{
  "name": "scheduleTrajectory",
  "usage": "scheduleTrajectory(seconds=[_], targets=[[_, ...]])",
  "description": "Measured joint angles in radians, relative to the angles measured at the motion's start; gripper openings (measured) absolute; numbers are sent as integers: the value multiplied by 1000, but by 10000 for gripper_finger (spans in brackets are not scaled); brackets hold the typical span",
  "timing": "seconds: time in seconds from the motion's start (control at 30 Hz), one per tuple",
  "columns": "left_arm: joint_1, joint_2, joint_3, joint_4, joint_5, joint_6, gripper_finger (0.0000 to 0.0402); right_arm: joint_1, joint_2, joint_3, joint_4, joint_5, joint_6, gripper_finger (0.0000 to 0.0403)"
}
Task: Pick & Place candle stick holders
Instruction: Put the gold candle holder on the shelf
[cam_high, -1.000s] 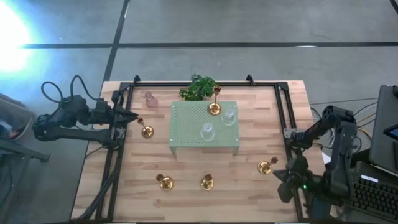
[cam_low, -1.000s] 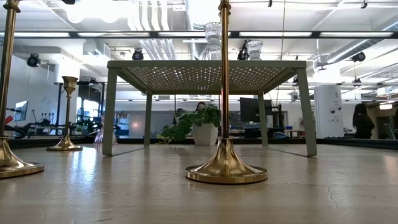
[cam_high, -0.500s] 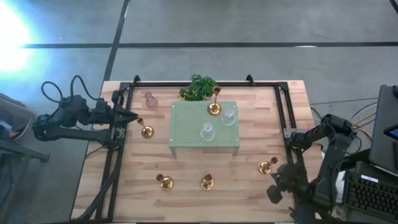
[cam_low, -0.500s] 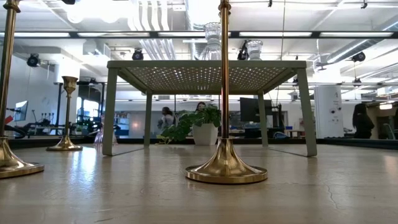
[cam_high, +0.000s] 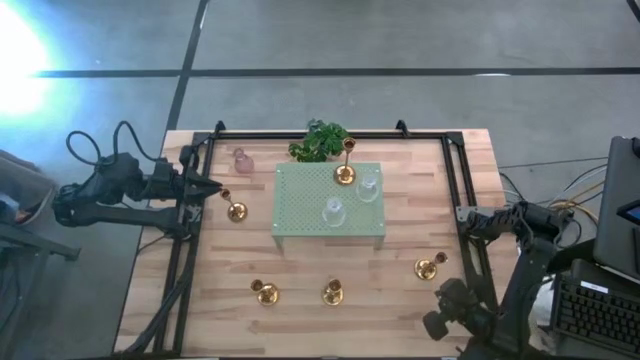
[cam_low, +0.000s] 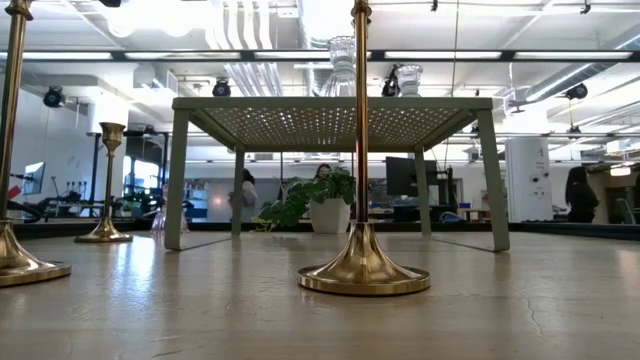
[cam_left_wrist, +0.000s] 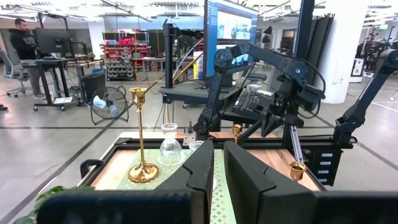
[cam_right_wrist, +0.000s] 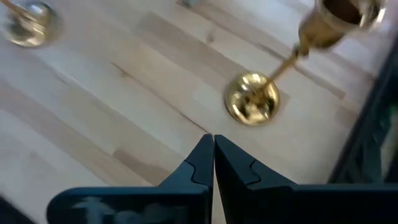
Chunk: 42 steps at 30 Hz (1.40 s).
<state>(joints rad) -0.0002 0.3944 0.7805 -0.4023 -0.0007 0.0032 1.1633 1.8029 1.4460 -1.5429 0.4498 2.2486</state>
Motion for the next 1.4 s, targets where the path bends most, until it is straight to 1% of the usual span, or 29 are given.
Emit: scheduleTrajectory(seconds=[0.07, 0.2, 0.3, 0.5, 0.63, 0.8, 0.93, 1.1, 1.23, 1.3, 1.4], targets=[[0, 0, 0, 0, 0, 0, 45, -1, 26, 0, 8, -28, 5, 8], [0, 0, 0, 0, 0, 0, 45, -11, 98, 1, 3, -39, 11, 8], [0, 0, 0, 0, 0, 0, 45, -30, 156, 0, -5, -81, 9, 8], [0, 0, 0, 0, 0, 0, 45, -45, 232, 0, 3, -80, 11, 8], [0, 0, 0, 0, 0, 0, 45, -54, 248, 0, 6, -50, 11, 8], [0, 0, 0, 0, 0, 0, 45, -63, 227, -1, 2, -31, 7, 14], [0, 0, 0, 0, 0, 0, 45, -68, 207, -7, 3, -28, 3, 47], [0, 0, 0, 0, 0, 0, 45, -69, 194, -27, 5, -26, -5, 108], [0, 0, 0, 0, 0, 0, 45, -69, 194, -53, 5, 19, -24, 151], [0, 0, 0, 0, 0, 0, 45, -70, 194, -68, 6, 26, -32, 166], [0, 0, 0, 0, 0, 0, 45, -72, 194, -89, 7, 21, -34, 176]])
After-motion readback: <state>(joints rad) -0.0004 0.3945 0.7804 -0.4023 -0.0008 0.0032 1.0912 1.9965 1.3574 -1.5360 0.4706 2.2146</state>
